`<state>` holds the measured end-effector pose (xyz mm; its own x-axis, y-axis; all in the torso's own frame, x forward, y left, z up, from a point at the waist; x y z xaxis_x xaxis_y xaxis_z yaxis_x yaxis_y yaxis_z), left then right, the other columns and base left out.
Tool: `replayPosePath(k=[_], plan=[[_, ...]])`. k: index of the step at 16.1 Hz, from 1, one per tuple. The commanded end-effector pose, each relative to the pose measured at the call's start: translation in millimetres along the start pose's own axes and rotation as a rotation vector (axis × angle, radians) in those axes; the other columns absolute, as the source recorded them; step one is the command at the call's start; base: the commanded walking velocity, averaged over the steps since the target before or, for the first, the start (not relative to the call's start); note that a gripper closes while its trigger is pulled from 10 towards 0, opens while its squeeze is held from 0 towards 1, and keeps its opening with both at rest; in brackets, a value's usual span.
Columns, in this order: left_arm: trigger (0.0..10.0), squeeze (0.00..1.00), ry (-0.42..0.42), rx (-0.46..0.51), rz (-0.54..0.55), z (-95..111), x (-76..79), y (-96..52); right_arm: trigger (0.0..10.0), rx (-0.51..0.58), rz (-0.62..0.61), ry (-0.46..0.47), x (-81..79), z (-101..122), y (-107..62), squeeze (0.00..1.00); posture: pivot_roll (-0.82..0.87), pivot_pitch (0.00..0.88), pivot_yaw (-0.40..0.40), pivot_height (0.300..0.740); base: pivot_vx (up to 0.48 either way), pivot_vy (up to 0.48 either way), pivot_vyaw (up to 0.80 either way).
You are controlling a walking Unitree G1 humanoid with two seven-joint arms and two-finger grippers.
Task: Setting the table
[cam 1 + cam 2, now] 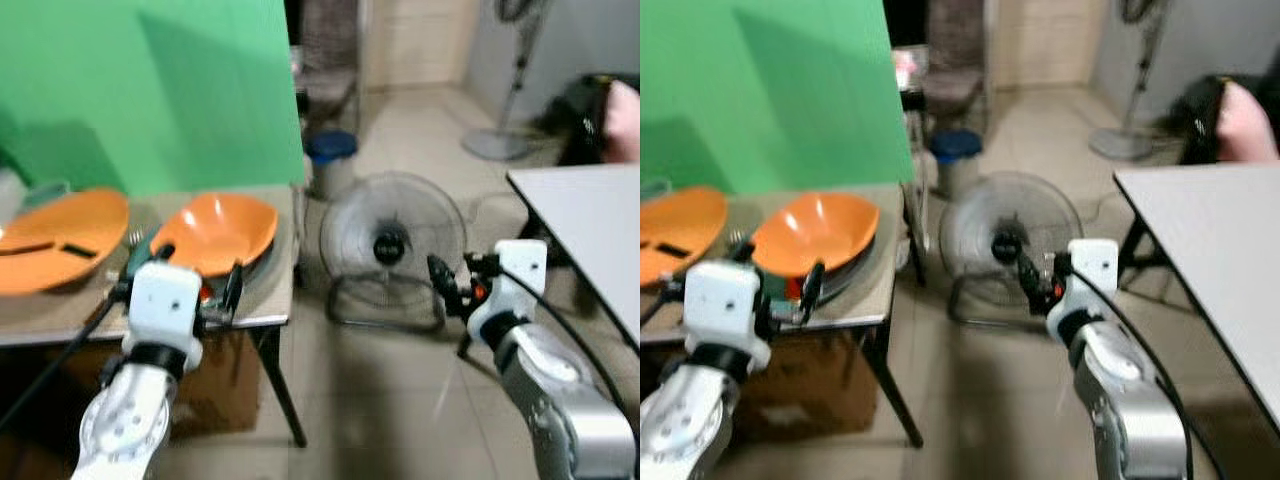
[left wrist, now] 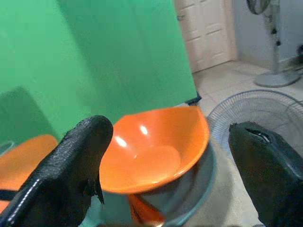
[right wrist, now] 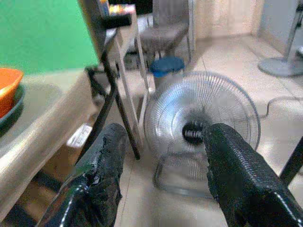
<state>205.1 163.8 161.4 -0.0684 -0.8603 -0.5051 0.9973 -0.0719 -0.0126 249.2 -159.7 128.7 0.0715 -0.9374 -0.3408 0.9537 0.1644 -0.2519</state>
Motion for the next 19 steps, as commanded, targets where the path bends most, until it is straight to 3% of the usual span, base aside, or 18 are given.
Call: replayPosePath(k=[1, 7, 11, 14, 15, 16, 19], plan=[[10.0, 0.00, 0.010, -0.017, 0.010, -2.9, -4.8, -1.0, 10.0, 0.007, 0.046, 0.008, -11.4, 4.1, 4.2, 0.00, -0.01, 0.000, 0.053, 0.740, 0.000, 0.368, 0.00], [10.0, 0.00, -0.003, -0.025, 0.013, -3.5, -8.0, 0.7, 10.0, -0.010, 0.046, 0.032, -14.2, 1.3, 7.1, 0.00, 0.01, 0.000, 0.041, 0.740, 0.000, 0.414, 0.00], [10.0, 0.00, 0.000, -0.015, 0.004, -2.2, -9.4, 4.3, 10.0, -0.008, 0.045, 0.045, -16.1, 1.3, 8.4, 0.00, 0.01, 0.000, 0.046, 0.740, 0.000, 0.480, -0.74], [10.0, 0.00, -0.048, -0.020, 0.015, -3.8, -10.2, 5.6, 10.0, -0.005, 0.044, 0.036, -17.6, 2.3, 9.5, 0.00, 0.00, 0.000, 0.041, 0.740, 0.000, 0.320, 0.00], [10.0, 0.58, -0.063, -0.030, 0.017, -4.5, -9.8, 5.5, 10.0, 0.002, 0.052, 0.045, -18.5, 3.8, 10.3, 0.00, 0.00, 0.000, 0.039, 0.740, 0.000, 0.000, 0.00], [10.0, 1.00, -0.094, -0.032, 0.016, -4.2, -7.9, 5.4, 10.0, 0.005, 0.050, 0.065, -17.4, 5.5, 11.1, 1.00, 0.00, 0.000, 0.035, 0.740, 0.000, 0.000, 0.00], [10.0, 1.00, -0.115, -0.018, 0.039, -0.3, -7.5, 7.2, 10.0, 0.024, 0.075, 0.055, -18.5, 13.8, 15.8, 1.00, 0.00, 0.000, 0.029, 0.740, 0.000, 0.000, 0.00]])
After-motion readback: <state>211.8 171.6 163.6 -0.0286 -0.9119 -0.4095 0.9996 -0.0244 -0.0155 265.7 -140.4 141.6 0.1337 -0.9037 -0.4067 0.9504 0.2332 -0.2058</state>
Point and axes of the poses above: a point about 5 cm out from each wrist's last joint towards the gripper, its own y axis pointing out of the wrist towards the gripper, its own z axis along the axis of the wrist's last joint, x = y × z, the point moved 1 cm from there along y, pointing out of the wrist towards the gripper, and after that the axes turned 15 degrees about y, right-handed, at the moved point
